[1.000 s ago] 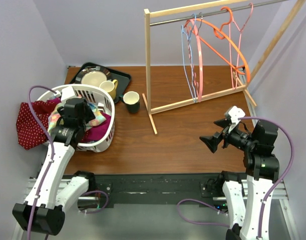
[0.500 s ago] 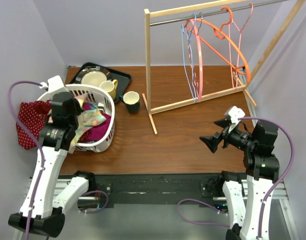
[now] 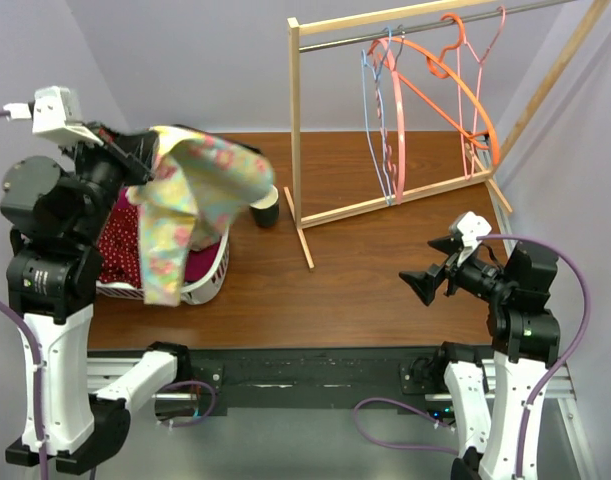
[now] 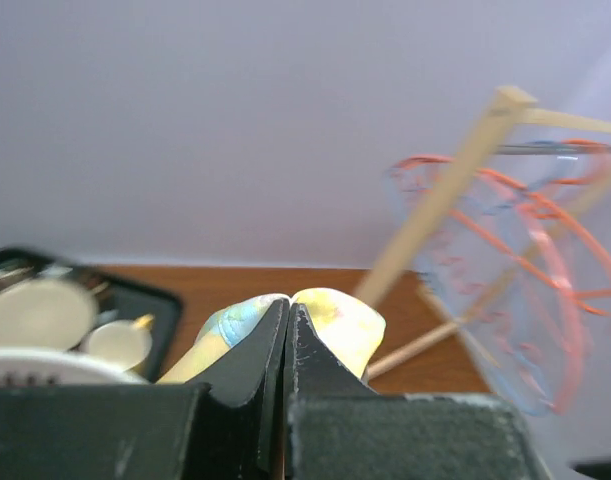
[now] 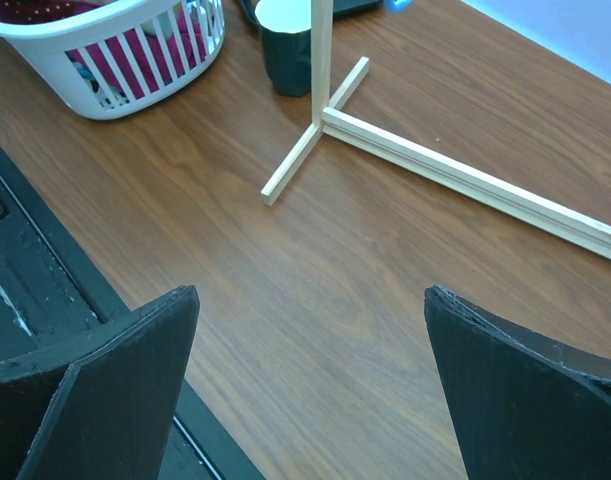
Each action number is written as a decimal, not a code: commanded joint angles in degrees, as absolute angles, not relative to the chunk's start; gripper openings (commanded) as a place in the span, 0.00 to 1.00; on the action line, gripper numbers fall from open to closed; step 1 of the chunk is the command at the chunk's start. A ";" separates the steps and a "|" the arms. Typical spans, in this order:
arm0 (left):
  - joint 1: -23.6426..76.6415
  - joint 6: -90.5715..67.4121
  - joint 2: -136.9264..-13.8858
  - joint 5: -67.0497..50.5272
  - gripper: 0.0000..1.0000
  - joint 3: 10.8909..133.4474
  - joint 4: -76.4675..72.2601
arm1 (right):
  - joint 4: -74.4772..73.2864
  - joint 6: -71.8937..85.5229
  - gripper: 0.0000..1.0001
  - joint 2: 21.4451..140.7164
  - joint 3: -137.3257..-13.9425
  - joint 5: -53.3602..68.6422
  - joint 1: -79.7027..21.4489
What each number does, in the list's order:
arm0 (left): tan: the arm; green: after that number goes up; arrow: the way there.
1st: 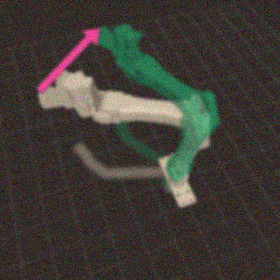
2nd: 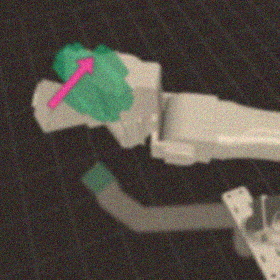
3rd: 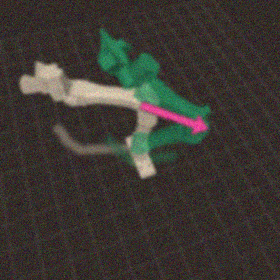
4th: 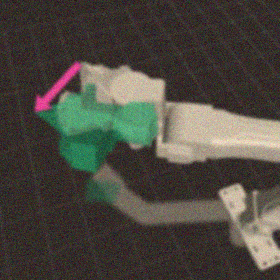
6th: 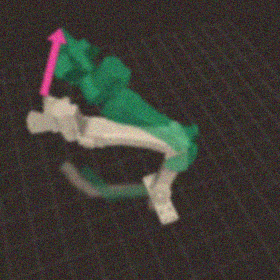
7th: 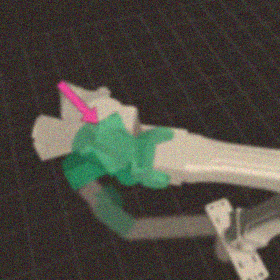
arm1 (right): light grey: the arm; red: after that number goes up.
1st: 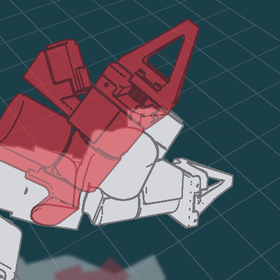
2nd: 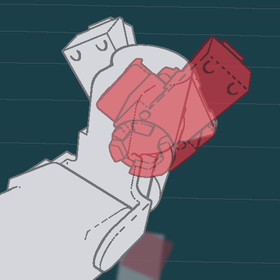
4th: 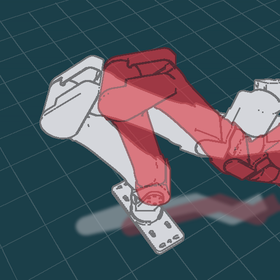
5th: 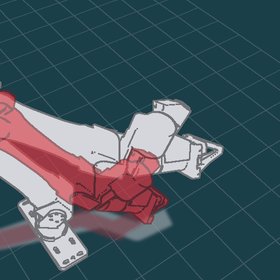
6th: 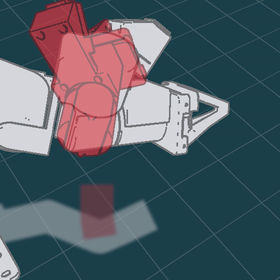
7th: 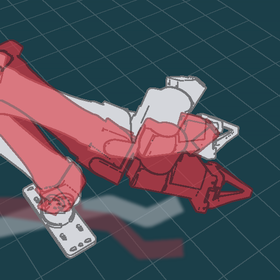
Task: Place the skirt on the hanger
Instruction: Grab the skirt from the pile, then move the skirt to the center of the board
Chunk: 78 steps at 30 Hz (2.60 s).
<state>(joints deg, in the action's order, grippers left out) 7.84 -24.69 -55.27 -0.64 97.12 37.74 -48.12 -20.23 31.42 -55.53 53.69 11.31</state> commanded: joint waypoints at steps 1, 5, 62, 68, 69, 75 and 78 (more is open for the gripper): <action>9.31 -33.36 -57.91 -26.95 0.00 101.61 22.61 | -47.99 -21.36 0.99 31.99 -58.27 53.97 11.34; 10.80 -40.51 -58.45 -36.73 0.00 97.48 13.45 | -49.22 -22.85 0.99 32.52 -59.76 52.83 11.34; 55.10 -32.23 -60.22 -7.04 0.77 45.63 25.92 | -81.15 -106.44 0.99 51.06 -43.42 50.11 -3.77; 59.93 -41.03 -55.28 -0.99 0.75 38.24 30.76 | -76.30 -107.49 0.98 50.89 -41.48 45.97 -9.05; 60.38 -42.09 -55.63 -0.18 0.75 37.36 30.76 | -75.85 -107.40 0.98 51.06 -41.75 45.97 -9.66; 63.63 -46.93 -59.06 7.37 0.75 35.33 25.93 | -72.34 -105.21 0.98 52.29 -41.14 46.06 -13.53; 63.63 -49.04 -59.85 11.15 0.72 34.20 23.30 | -70.49 -103.45 0.97 52.91 -40.43 45.44 -15.46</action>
<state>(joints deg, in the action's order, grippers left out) 63.26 -44.16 -59.05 3.77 35.70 28.56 -73.97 -105.12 52.16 -41.39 45.84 -13.43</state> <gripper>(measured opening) 0.741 0.978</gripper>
